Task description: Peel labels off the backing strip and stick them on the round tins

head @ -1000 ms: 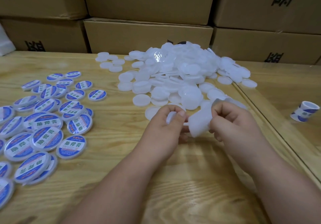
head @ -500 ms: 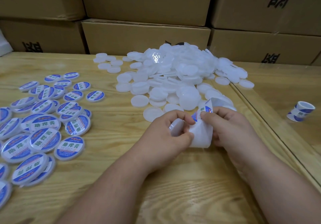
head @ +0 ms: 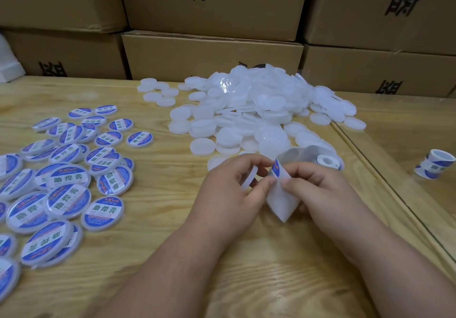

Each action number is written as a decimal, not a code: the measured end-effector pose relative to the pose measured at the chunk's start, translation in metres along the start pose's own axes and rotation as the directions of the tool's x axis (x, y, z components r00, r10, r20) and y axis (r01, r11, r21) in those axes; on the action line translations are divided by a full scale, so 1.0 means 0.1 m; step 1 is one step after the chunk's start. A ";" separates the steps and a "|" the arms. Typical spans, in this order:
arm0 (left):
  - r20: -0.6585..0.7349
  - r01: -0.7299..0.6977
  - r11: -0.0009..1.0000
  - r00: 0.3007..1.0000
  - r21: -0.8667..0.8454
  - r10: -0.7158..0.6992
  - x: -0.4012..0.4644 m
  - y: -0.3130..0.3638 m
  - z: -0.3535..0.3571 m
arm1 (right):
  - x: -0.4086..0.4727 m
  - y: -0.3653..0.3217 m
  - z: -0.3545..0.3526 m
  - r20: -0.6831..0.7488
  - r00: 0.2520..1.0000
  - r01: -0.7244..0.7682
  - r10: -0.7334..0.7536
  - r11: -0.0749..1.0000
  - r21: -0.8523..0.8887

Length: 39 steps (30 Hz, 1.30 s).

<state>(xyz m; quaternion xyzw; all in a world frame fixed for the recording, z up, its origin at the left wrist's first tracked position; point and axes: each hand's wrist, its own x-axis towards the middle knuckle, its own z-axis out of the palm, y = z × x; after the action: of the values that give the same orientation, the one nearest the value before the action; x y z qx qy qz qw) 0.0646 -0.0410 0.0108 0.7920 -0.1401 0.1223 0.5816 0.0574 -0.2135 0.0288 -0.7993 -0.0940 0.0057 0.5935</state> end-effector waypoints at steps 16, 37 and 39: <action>-0.018 0.006 1.000 1.000 -0.022 -0.007 0.00 0.03 -0.03 | 0.01 0.03 0.02 -0.025 0.994 0.100 -0.102 0.991 -0.088; -0.121 0.219 0.931 0.957 -0.292 -0.263 0.04 0.06 -0.08 | -0.02 -0.04 0.09 -0.240 0.843 0.373 -0.481 0.846 -0.381; -0.064 0.238 0.933 0.962 -0.271 -0.265 0.02 0.07 -0.07 | -0.03 -0.06 0.10 -0.194 0.844 0.403 -0.500 0.829 -0.387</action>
<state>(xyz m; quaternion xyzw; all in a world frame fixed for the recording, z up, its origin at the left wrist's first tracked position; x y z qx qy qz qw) 0.0642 -0.0367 0.0196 0.7130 -0.0231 0.0667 0.6976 0.0520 -0.2032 0.0309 -0.8338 -0.1945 -0.2682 0.4416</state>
